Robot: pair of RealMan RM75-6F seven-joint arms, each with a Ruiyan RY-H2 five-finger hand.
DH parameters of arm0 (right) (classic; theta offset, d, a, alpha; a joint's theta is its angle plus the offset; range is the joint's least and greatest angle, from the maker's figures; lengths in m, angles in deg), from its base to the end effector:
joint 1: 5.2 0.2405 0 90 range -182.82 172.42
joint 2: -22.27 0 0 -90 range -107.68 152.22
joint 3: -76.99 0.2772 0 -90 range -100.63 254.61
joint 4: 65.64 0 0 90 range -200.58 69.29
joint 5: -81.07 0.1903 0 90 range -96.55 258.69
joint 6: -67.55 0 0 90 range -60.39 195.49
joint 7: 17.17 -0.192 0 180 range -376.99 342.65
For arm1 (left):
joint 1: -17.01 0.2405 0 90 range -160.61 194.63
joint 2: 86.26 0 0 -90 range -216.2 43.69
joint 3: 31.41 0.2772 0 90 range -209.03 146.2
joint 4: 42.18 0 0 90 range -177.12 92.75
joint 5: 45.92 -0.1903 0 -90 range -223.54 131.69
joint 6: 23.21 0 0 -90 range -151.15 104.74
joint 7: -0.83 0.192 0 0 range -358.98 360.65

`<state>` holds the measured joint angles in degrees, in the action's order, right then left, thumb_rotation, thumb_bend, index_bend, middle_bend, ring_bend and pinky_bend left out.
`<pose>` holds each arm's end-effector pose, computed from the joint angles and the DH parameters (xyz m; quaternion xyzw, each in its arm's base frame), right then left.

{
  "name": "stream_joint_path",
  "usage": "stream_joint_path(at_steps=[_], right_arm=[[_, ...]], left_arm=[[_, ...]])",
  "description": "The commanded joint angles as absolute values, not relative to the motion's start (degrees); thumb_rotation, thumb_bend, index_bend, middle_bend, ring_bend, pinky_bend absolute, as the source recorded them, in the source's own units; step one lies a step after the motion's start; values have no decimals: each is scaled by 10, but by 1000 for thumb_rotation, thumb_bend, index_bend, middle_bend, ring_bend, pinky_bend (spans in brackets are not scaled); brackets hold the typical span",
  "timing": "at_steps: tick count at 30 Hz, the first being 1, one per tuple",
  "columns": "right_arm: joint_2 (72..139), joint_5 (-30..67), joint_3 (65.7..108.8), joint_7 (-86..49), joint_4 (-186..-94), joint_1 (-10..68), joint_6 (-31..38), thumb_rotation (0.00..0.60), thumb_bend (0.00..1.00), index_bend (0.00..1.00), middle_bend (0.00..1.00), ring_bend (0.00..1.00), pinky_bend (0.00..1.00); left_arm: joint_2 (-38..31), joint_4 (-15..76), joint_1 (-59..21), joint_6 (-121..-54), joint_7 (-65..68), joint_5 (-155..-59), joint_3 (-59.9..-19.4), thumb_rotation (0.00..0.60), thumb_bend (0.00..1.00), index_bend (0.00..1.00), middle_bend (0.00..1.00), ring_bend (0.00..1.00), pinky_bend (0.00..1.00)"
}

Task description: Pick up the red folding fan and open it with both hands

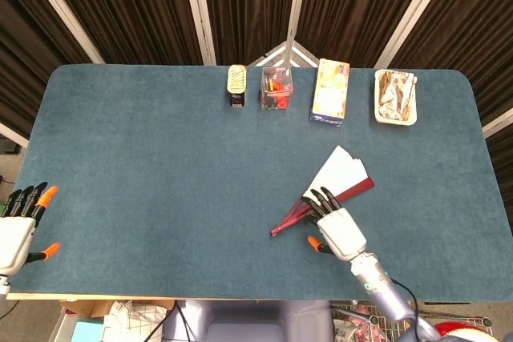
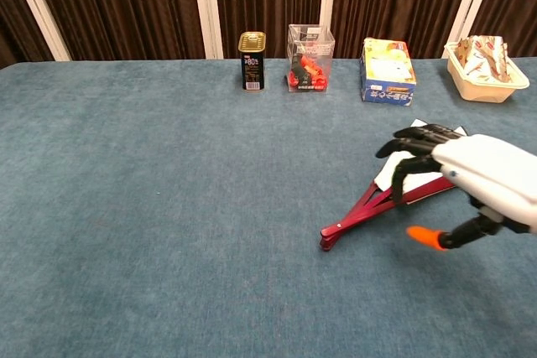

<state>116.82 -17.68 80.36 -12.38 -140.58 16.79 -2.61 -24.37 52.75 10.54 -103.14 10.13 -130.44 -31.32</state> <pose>-0.2029 -0.2902 -0.0268 0.7398 -0.3241 0.4525 0.3780 -0.3260 0.2260 0.1722 -0.6495 -0.3750 -0.3047 0.5871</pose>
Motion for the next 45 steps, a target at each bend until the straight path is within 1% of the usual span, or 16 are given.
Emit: stream_joint_path(at_steps=[1,9,18,31,39,45], right_arm=[[1193,-167,811,-121,-1389,180,-20,600,314,490,195,61,61],[1236,-152,812,-119,-1342,190,-13,600,315,491,195,61,61],[1280,-140,824,-130,-1282,200,-30,600,315,491,195,61,61],[1304,-129,823,-163,-1218,205,-47,600,314,494,214,61,60],[1313,-125,815,-173,-1202,206,-48,600,324,549,235,61,61],[1320,-124,809,-180,-1193,208,-51,600,420,654,276,69,60]], left_arm=[[-243,527,105,-1030,101,-1302,-314,600,0,0,0,0,0],[-244,529,106,-1030,104,-1296,-316,600,0,0,0,0,0],[-243,526,105,-1030,106,-1295,-317,600,0,0,0,0,0],[-241,525,104,-1031,108,-1295,-317,600,0,0,0,0,0],[-240,527,104,-1030,112,-1294,-317,600,0,0,0,0,0],[-240,527,104,-1028,112,-1291,-318,600,0,0,0,0,0]])
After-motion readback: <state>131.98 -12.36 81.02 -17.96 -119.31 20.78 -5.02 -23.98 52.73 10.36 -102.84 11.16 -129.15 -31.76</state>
